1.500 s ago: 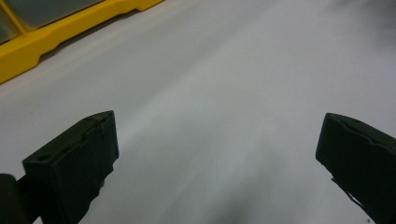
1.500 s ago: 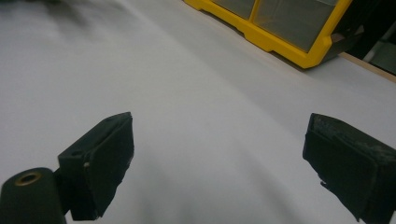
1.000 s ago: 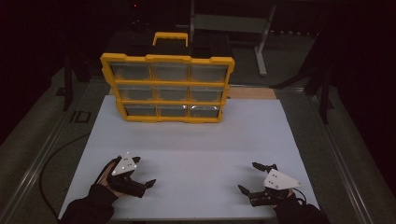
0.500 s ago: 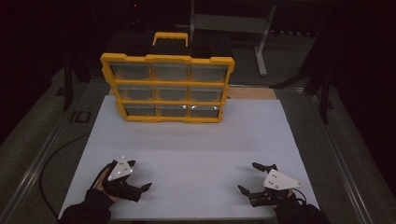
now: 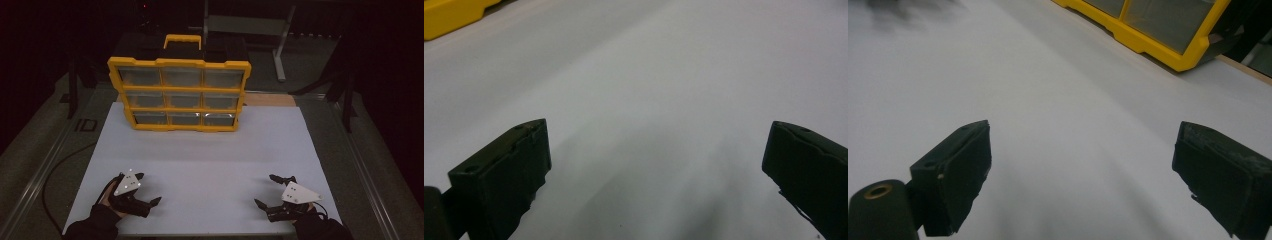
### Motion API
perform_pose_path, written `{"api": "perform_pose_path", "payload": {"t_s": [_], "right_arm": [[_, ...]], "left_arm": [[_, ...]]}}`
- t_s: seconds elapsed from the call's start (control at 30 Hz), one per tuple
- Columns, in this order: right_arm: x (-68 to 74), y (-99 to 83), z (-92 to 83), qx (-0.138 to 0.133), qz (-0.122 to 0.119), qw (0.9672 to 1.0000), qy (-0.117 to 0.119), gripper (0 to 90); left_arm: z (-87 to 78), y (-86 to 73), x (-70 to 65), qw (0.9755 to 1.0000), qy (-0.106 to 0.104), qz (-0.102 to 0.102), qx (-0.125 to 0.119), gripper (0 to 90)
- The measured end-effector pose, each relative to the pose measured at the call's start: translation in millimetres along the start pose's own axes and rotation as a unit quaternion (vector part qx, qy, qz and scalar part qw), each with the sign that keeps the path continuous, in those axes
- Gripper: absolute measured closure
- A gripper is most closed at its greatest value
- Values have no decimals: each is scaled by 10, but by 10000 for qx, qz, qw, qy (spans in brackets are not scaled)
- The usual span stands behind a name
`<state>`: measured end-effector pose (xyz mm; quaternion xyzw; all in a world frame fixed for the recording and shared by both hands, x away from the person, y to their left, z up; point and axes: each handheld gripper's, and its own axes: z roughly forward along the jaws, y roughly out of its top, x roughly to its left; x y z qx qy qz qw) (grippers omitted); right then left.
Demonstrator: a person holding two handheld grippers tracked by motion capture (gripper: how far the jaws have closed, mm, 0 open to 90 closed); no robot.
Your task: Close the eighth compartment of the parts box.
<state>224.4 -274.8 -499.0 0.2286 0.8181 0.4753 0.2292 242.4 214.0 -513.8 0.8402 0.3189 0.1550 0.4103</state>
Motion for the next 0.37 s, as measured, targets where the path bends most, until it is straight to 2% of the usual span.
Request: {"api": "perform_pose_path", "payload": {"t_s": [0.37], "right_arm": [[1,-3,5,23,6,10000,7,89]], "left_arm": [[2,7,-25,10000,-33,69,-17,0]]}}
